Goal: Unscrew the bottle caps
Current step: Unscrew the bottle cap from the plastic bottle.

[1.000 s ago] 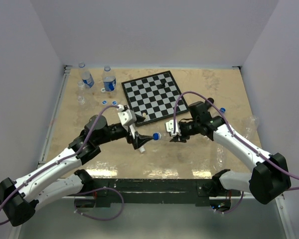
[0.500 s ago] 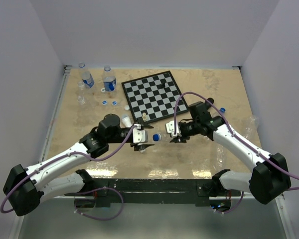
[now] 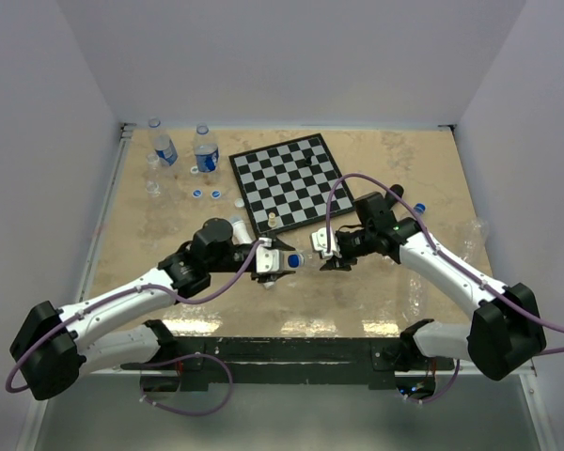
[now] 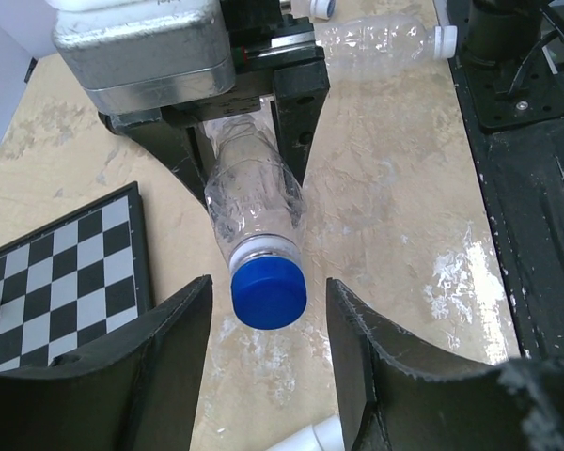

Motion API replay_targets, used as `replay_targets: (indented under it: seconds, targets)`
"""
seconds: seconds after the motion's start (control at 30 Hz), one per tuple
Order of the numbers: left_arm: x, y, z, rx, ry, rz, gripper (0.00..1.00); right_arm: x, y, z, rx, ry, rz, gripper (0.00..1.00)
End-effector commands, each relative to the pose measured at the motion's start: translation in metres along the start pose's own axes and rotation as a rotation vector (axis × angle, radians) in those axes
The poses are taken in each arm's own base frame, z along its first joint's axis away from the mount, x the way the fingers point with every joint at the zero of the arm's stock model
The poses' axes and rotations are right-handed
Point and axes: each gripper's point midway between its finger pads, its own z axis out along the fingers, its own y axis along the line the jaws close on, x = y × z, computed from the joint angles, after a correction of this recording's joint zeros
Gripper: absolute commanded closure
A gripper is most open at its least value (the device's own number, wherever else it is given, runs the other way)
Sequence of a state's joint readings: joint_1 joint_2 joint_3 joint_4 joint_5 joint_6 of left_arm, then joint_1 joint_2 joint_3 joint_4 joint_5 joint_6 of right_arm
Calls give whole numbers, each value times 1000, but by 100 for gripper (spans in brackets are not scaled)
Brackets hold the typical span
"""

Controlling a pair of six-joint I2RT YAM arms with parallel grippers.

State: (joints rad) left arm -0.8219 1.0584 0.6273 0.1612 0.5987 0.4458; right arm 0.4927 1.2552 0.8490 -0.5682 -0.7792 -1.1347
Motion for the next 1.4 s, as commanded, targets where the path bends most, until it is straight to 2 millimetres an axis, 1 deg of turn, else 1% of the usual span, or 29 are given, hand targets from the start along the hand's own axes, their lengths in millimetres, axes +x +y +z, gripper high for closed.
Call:
replay_targets:
  seconds: [0.0, 0.1, 0.2, 0.27, 0.37, 0.4, 0.47, 0.5, 0.53, 0.6, 0.63, 0.67, 0.7, 0.73, 0.77, 0.83, 0.87, 0.93, 1.07, 1.2, 1.23, 1.3, 1.37]
  targets:
    - [-10, -1, 5, 8, -46, 21, 45, -19, -11, -4, 15, -46, -40, 94]
    - [-9, 0, 5, 1, -40, 20, 47, -19, -11, -4, 14, -47, -41, 94]
    - [-8, 1, 6, -3, -33, 16, 54, -19, -11, -4, 14, -46, -39, 94]
    - [-8, 2, 7, -2, -32, 4, 68, -18, -11, -4, 15, -44, -39, 94]
    - [-10, 4, 9, -13, -22, -53, 98, -19, -11, -5, 16, -45, -39, 94]
    - [-11, 6, 8, -28, -19, -89, 100, -19, -11, -5, 16, -45, -37, 95]
    - [-15, 6, 6, -45, -22, -183, 100, -19, -11, -5, 17, -44, -37, 95]
    - [-21, 5, 4, -53, -37, -244, 100, -19, -11, -5, 19, -43, -36, 94]
    - [-30, 6, 1, -75, -62, -317, 100, -19, -12, -5, 21, -42, -39, 95]
    - [-41, 13, -7, -147, -99, -517, 100, -18, -12, -6, 23, -39, -35, 95]
    - [-43, 20, -12, -207, -122, -644, 100, -19, -12, -6, 23, -41, -38, 95]
    - [-41, 35, -19, -326, -149, -857, 100, -19, -12, -6, 23, -41, -38, 95]
    - [-37, 37, -24, -384, -155, -1079, 100, -19, -12, -6, 24, -42, -39, 94]
    - [-40, 41, -27, -400, -179, -1231, 100, -19, -12, -6, 23, -41, -38, 95]
    - [-43, 39, -27, -372, -190, -1366, 100, -19, -11, -5, 23, -41, -38, 95]
    - [-56, 41, -22, -332, -224, -1480, 100, -19, -11, -5, 21, -42, -39, 95]
    - [-58, 42, -19, -325, -223, -1508, 100, -18, -11, -5, 21, -42, -37, 95]
    - [-60, 48, -14, -321, -223, -1505, 100, -18, -12, -5, 26, -38, -38, 95]
    - [-51, 51, -7, -336, -180, -1472, 100, -16, -12, -6, 34, -30, -33, 95]
    - [-40, 53, -8, -376, -150, -1422, 100, -16, -14, -6, 37, -29, -31, 95]
    - [-38, 54, -9, -389, -145, -1410, 99, -15, -13, -5, 35, -29, -29, 95]
    - [-33, 55, -11, -413, -132, -1377, 76, -16, -13, -5, 34, -31, -28, 95]
    - [-33, 55, -14, -419, -132, -1339, 58, -15, -13, -4, 28, -31, -22, 95]
